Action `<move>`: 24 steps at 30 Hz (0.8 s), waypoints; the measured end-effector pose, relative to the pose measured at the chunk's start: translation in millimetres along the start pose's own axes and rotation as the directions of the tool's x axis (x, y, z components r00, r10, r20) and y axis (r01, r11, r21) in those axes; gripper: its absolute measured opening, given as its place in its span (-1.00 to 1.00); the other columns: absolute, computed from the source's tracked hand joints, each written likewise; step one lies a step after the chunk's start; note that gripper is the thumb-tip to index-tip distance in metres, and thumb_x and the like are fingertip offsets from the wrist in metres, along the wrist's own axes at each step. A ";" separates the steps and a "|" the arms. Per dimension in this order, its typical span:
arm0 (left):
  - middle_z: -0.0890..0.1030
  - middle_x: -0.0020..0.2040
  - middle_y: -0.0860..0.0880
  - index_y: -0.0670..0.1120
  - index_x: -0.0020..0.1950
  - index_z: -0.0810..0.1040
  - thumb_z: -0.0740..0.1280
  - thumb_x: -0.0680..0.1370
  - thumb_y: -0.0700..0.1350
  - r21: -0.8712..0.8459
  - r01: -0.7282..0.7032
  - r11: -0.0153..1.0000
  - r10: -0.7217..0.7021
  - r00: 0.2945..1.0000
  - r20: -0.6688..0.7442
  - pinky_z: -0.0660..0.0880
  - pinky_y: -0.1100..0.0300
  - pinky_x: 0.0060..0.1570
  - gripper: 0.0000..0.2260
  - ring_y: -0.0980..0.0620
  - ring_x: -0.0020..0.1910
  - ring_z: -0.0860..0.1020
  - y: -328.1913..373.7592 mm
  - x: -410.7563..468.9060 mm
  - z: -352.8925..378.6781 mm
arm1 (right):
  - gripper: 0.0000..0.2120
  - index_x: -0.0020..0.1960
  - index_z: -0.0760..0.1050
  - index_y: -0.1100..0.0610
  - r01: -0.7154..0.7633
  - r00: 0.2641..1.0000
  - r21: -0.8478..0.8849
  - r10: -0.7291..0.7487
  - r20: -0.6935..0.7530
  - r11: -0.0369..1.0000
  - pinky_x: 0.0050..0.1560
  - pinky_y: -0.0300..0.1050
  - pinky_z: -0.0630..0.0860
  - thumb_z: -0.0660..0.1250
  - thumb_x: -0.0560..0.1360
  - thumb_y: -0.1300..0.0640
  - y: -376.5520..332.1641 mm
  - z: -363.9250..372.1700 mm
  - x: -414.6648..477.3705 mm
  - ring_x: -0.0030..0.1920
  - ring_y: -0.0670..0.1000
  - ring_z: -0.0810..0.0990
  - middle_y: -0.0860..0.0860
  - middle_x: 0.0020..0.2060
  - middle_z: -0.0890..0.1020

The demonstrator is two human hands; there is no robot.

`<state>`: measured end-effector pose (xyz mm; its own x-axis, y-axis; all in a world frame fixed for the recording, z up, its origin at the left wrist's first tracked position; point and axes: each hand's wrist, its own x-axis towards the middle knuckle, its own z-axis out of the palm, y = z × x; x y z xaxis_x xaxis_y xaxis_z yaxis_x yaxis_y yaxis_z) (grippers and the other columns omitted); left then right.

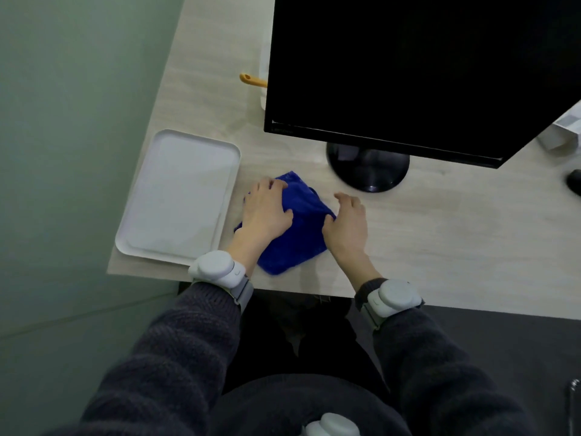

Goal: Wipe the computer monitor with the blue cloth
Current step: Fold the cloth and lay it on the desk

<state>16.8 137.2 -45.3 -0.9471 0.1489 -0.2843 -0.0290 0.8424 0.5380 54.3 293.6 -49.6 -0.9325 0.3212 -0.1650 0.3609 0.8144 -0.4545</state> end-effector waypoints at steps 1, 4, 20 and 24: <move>0.33 0.37 -0.11 -0.08 0.41 0.28 0.34 0.45 -0.06 0.001 -0.018 1.000 0.018 0.999 0.044 0.34 -0.04 0.28 -0.45 -0.16 0.34 0.31 2.9 1.4 3.5 | -0.62 0.29 0.33 0.17 -0.094 0.994 -0.020 0.093 -0.052 0.995 0.01 0.01 0.49 0.27 0.50 0.19 -0.8 0.7 -3.9 0.18 0.14 0.44 0.12 0.24 0.42; 0.33 0.39 -0.15 -0.11 0.44 0.23 0.38 0.45 -0.02 0.078 0.045 0.996 -0.055 0.991 0.118 0.35 -0.08 0.25 -0.38 -0.21 0.33 0.32 6.1 2.9 17.3 | -0.57 0.21 0.26 0.20 -0.341 0.934 -0.028 0.342 0.100 0.940 -0.20 -0.05 0.38 0.27 0.51 -0.06 -5.2 6.1 -14.3 -0.07 0.12 0.46 0.14 0.12 0.46; 0.59 -0.35 0.05 -0.08 -0.25 0.60 0.32 0.27 0.04 -0.490 0.342 0.802 -0.383 0.924 0.018 0.44 0.20 -0.36 -0.79 0.06 -0.32 0.54 -47.1 5.9 -85.6 | -0.57 0.25 0.36 0.07 -0.180 0.951 0.513 0.016 0.307 0.840 -0.36 -0.32 0.34 0.32 0.40 0.13 -110.7 11.5 19.9 -0.19 -0.22 0.45 -0.08 -0.07 0.49; 0.61 -0.29 -0.04 -0.16 -0.15 0.63 0.27 0.22 0.07 -0.496 0.399 0.771 -0.498 0.864 -0.078 0.51 0.11 -0.25 -0.62 -0.03 -0.29 0.52 -84.8 -3.4 -125.5 | -0.63 0.17 0.40 0.05 -0.113 0.934 0.520 -0.089 0.347 0.847 -0.36 -0.30 0.34 0.31 0.37 0.11 -166.1 28.2 16.8 -0.18 -0.21 0.47 -0.10 -0.11 0.51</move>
<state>-17.7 0.2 9.7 -0.8287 -0.3312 -0.4512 -0.5591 0.4519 0.6951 -21.6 150.1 -1.6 -0.9066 0.0600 -0.4178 0.4050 0.4020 -0.8212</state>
